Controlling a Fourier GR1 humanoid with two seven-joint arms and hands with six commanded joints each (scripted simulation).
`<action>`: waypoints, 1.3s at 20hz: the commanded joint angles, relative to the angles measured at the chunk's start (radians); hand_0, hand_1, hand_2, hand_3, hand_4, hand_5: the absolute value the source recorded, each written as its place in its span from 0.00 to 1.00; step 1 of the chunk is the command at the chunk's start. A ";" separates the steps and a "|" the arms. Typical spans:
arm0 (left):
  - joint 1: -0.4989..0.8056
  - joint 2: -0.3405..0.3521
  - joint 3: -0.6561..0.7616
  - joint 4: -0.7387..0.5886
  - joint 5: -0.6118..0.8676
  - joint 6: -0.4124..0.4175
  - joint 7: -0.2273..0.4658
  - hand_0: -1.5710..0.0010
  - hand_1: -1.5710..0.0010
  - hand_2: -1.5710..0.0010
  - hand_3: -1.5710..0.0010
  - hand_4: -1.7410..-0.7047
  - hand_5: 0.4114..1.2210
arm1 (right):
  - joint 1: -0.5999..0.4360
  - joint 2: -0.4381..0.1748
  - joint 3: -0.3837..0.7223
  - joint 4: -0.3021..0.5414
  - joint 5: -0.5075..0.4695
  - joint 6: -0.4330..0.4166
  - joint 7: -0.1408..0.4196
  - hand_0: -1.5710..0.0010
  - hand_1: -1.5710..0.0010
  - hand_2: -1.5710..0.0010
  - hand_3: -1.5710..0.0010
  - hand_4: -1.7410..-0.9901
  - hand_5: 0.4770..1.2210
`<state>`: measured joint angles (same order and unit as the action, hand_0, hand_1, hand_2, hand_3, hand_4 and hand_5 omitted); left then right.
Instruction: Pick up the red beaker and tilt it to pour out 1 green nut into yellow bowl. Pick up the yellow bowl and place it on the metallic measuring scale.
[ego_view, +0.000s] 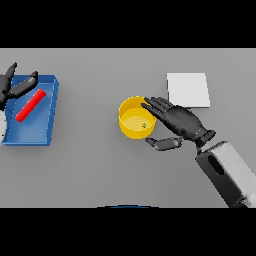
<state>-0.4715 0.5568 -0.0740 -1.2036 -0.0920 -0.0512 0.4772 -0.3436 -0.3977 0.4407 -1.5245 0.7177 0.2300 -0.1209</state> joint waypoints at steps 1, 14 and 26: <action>0.004 0.010 0.005 0.004 0.000 -0.005 -0.006 1.00 1.00 1.00 1.00 0.90 0.34 | -0.028 -0.015 0.017 0.013 0.020 0.017 -0.015 1.00 1.00 1.00 1.00 0.76 0.22; 0.015 0.023 0.009 -0.006 -0.003 -0.009 -0.022 1.00 1.00 1.00 1.00 0.90 0.36 | -0.282 0.022 0.206 0.302 0.145 0.174 -0.109 1.00 1.00 1.00 1.00 0.77 0.26; 0.002 0.026 0.007 0.026 -0.014 -0.015 -0.036 1.00 1.00 1.00 1.00 0.92 0.37 | -0.350 0.085 0.252 0.440 0.174 0.203 -0.098 0.88 0.88 0.88 0.86 0.58 0.56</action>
<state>-0.4691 0.5835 -0.0665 -1.1776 -0.1061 -0.0663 0.4424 -0.6934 -0.3129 0.6929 -1.0845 0.8919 0.4332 -0.2200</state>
